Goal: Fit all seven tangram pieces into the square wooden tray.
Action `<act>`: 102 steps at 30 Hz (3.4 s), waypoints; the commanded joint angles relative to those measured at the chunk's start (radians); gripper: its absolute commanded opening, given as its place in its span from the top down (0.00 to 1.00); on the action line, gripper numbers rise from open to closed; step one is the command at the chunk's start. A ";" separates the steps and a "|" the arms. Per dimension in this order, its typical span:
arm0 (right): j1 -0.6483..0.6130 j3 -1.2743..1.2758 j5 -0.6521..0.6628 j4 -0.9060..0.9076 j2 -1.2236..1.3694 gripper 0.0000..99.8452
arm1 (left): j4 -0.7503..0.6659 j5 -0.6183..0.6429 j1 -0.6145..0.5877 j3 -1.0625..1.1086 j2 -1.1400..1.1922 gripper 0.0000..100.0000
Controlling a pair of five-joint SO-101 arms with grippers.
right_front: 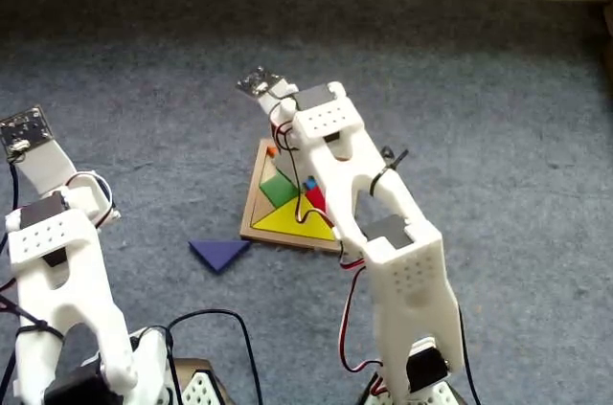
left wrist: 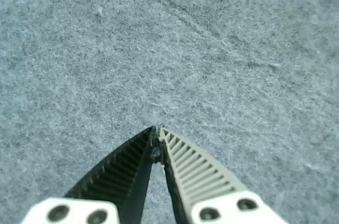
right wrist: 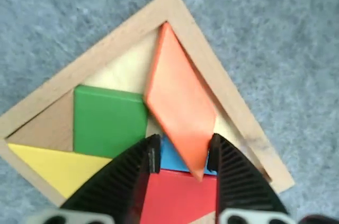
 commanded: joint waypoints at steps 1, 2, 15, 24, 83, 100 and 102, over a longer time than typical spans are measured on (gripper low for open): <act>0.010 -0.053 -0.017 -0.005 -0.054 0.85 | -0.017 0.002 0.018 -0.007 -0.022 0.99; 0.007 -0.053 -0.017 -0.005 -0.054 0.85 | -0.017 0.002 0.018 -0.007 -0.022 0.99; 0.001 -0.047 -0.015 -0.073 -0.054 0.85 | -0.017 0.002 0.018 -0.007 -0.022 0.99; 0.031 -0.045 -0.018 -0.082 -0.059 0.96 | -0.017 0.002 0.018 -0.007 -0.022 0.99; -0.024 -0.021 -0.072 0.038 -0.088 0.83 | -0.017 0.002 0.018 -0.007 -0.022 0.99; -0.021 0.460 -0.080 0.065 -0.736 0.83 | -0.012 -0.074 0.070 -0.007 -0.022 0.99; -0.021 0.558 -0.080 0.061 -0.839 0.83 | -0.012 -0.092 0.107 -0.007 -0.024 0.99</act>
